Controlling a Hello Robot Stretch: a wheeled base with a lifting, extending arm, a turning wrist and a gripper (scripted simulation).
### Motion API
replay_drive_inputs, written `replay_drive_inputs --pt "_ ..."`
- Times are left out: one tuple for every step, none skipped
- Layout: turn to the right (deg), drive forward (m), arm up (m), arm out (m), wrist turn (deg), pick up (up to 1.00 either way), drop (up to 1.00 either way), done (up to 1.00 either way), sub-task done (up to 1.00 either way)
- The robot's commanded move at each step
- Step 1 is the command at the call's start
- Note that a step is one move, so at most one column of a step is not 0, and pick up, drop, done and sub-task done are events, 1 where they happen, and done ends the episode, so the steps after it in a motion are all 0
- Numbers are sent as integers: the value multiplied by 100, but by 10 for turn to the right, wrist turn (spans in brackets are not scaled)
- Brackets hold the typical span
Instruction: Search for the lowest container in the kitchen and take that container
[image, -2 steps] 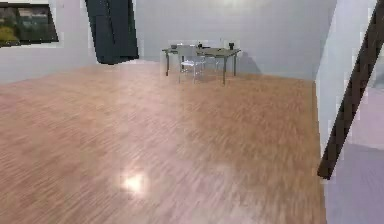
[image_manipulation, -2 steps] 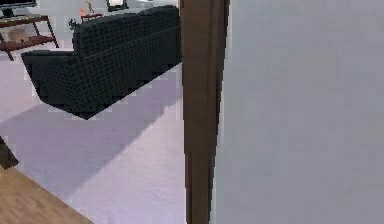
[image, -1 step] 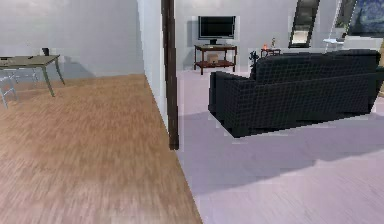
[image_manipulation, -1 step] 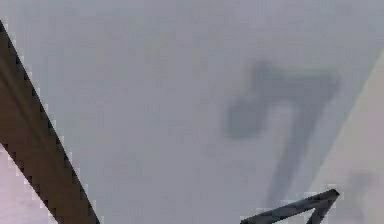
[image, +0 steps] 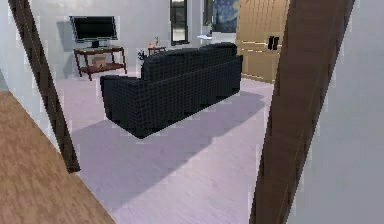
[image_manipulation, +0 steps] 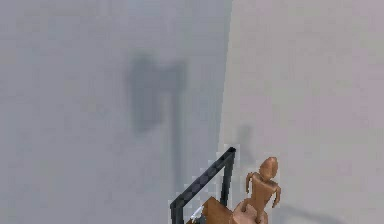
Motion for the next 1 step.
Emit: replay_drive_inputs --pt "0 0 50 0 0 0 0 0 0"
